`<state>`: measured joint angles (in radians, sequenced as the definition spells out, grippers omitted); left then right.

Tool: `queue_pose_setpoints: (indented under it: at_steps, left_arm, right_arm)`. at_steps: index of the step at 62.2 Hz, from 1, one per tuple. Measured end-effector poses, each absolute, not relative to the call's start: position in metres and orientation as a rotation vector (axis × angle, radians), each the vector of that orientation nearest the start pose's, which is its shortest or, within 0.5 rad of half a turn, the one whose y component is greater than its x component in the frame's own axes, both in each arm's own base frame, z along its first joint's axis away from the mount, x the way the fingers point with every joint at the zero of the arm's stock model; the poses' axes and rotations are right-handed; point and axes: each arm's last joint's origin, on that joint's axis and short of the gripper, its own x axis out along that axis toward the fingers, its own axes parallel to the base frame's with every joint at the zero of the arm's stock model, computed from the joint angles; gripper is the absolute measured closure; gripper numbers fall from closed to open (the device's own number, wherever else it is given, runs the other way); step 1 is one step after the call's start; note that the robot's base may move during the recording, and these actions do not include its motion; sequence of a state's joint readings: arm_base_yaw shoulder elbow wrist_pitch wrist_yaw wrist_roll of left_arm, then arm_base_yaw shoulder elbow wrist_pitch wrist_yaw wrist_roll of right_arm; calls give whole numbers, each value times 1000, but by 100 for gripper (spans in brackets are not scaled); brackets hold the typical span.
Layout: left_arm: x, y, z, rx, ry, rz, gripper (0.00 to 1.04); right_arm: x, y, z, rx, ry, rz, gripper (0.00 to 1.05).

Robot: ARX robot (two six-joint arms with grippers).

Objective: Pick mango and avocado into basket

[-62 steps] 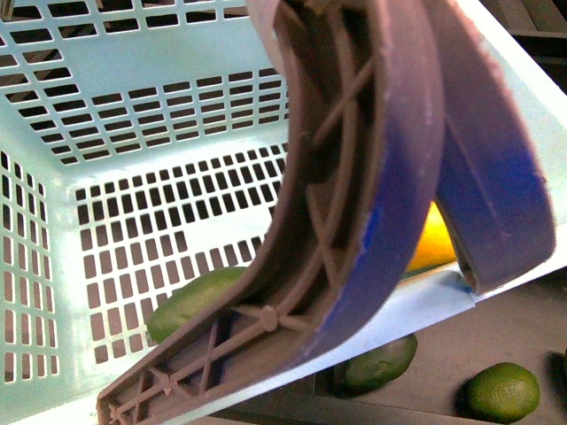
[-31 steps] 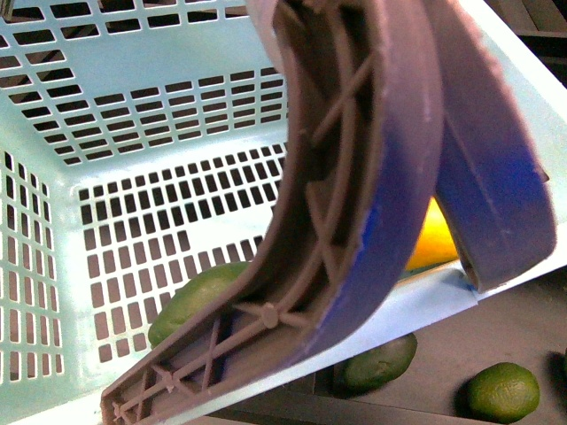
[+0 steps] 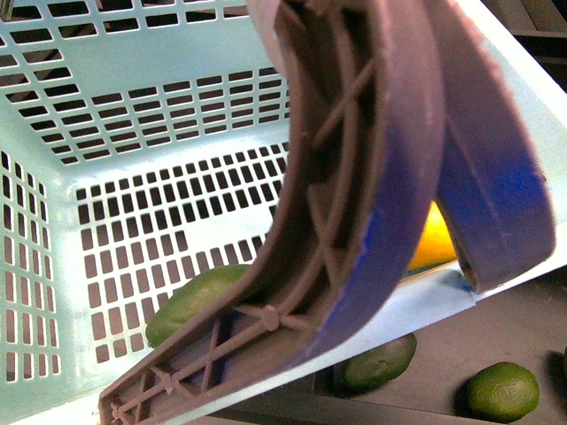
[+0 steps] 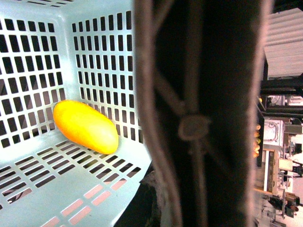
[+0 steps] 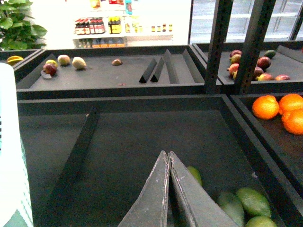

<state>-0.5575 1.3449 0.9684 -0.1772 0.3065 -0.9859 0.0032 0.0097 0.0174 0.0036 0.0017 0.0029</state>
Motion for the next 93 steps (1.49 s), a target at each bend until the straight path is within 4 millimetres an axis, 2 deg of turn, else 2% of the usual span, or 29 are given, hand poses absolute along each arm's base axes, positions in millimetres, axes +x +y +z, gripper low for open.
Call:
queue_pose_setpoints:
  at_steps: [4,13,28,38,42,47,48,51,63,82,87,93]
  left_arm:
    - [243,-162,276,-825,926,-489,101]
    - [243,-162,276,-825,926,-489,101]
    - [243,-162,276,-825,926,-489,101]
    - [243,-162,276,-825,926,-489,101]
    - [242,-164,276,-825,908,-409,101]
    - [248,-167,277,-920,845,-159,101]
    - [274,-165,275,-1066,719,74,101]
    - [292,-160,273,-1102,684,127,101]
    - [347,-151,255,-1200,672,212,101]
    - [430,-155,218,-1341,610,286,101]
    - [444,-151,203,-1361,584,331,101]
    - [452,-146,184,-1377,571,380,101]
  right_arm:
    - [97,0,169,3,-12,2,100]
    - [97,0,169,3,-12,2,78]
    - [97,0,169,3,-12,2,31]
    - [97,0,169,3,-12,2,8]
    - [97,0,169,3,-12,2,8]
    - [97,0,169,3,-12,3,9]
    - [97,0,169,3,-14,2,9]
    - [97,0,169,3,-13,2,9]
    - [97,0,169,3,-13,2,9]
    - [97,0,169,3,-13,2,9]
    - [97,0,169,3,-13,2,9]
    - [97,0,169,3,-13,2,9]
